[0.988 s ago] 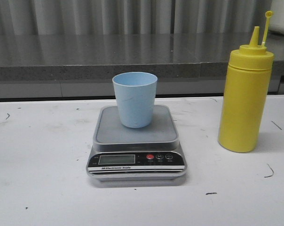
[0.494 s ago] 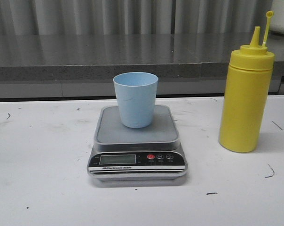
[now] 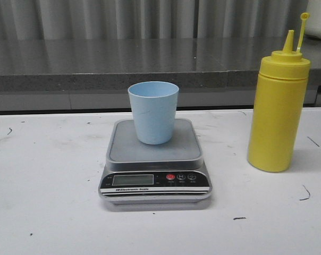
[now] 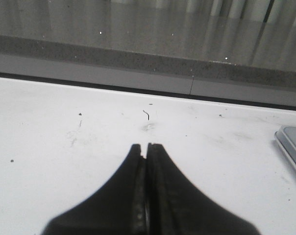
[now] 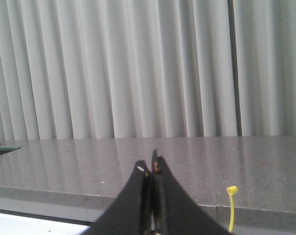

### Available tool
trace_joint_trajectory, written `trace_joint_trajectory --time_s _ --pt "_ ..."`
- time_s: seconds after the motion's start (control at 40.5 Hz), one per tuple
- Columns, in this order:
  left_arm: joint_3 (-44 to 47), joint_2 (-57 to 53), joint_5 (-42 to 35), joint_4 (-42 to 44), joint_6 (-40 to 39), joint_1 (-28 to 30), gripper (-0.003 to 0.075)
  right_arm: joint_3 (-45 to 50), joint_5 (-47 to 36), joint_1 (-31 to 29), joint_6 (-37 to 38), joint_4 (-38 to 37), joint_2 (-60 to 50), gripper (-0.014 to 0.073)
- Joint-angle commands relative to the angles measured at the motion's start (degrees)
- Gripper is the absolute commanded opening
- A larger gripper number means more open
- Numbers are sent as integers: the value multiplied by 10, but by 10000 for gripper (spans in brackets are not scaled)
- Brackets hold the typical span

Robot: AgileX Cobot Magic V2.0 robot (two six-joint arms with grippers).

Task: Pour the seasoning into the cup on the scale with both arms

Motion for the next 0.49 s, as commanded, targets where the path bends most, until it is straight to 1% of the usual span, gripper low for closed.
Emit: trace_joint_trajectory --time_s 0.0,0.173,0.469 --pt "-1 -10 -65 -2 -7 0 -20 -19 -35 1 -7 -13 4 -67" --pt "31 -10 -115 -2 -7 0 -20 -19 -35 1 -7 -13 4 -67" --pt "31 -10 -111 -2 -7 0 -20 -19 -35 1 -7 -13 4 -67"
